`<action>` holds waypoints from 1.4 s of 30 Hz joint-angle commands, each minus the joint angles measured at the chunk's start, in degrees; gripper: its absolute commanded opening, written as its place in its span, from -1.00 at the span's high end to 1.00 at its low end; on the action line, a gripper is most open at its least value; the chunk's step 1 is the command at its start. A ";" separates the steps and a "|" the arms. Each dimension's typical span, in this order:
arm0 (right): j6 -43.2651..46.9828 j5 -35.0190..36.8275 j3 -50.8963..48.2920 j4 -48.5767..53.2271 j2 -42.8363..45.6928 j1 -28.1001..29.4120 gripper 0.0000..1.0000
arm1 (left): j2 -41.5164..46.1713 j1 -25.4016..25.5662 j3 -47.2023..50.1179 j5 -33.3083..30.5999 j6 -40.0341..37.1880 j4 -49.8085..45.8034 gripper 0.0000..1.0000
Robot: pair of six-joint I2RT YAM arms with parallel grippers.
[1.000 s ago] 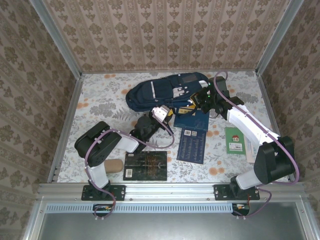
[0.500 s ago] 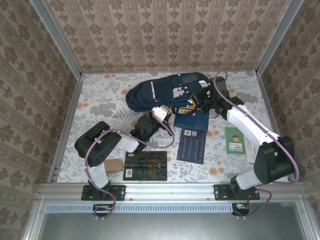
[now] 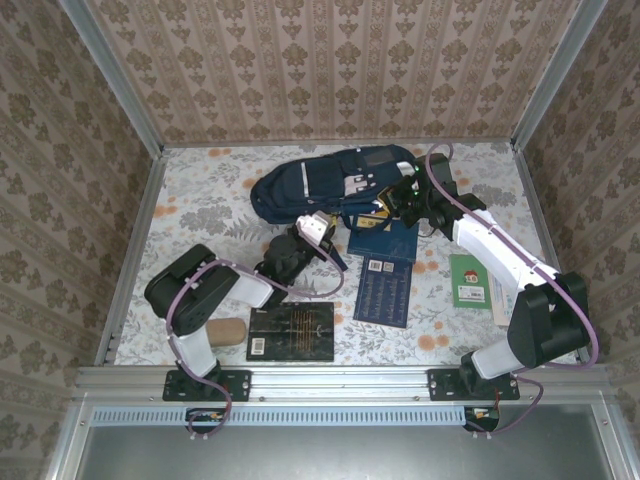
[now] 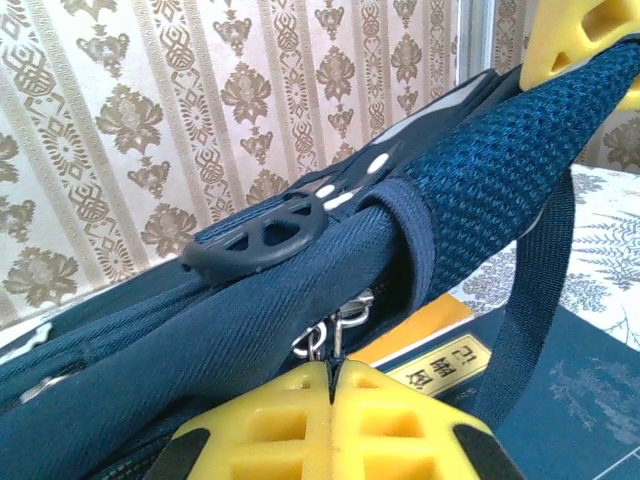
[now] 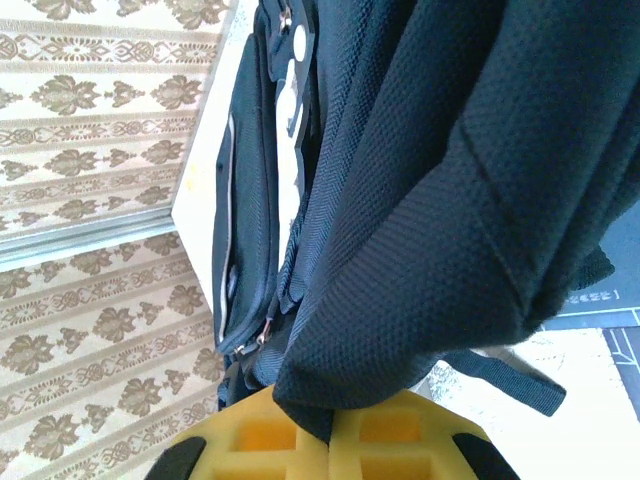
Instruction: Pack the student bag
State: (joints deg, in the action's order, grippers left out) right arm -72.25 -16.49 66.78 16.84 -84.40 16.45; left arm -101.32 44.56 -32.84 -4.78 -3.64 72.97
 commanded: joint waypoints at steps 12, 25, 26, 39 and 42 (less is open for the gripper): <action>-1.01 -3.21 -0.16 -1.47 2.75 -0.54 1.00 | 5.48 -3.58 2.52 -1.35 2.27 -2.22 1.00; -0.88 -3.48 -0.69 -1.90 2.40 -0.51 1.00 | -0.80 7.92 -7.01 4.54 1.76 -4.87 1.00; -0.94 -3.50 -0.69 -1.97 2.40 -0.54 1.00 | -1.46 8.20 -7.67 5.12 1.79 -5.34 1.00; -0.96 -3.20 -0.70 -2.36 2.42 -0.57 1.00 | 3.46 6.89 -1.63 -0.71 3.44 -5.47 0.06; -0.94 -3.54 0.38 -2.45 1.74 -0.56 1.00 | 6.42 6.27 1.96 -2.76 3.60 -5.80 0.05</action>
State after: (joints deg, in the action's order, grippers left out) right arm -72.23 -15.53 65.80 16.71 -84.29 15.22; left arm -98.04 51.57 -33.45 -5.08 -1.23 65.98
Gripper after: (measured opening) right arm 0.071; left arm 0.472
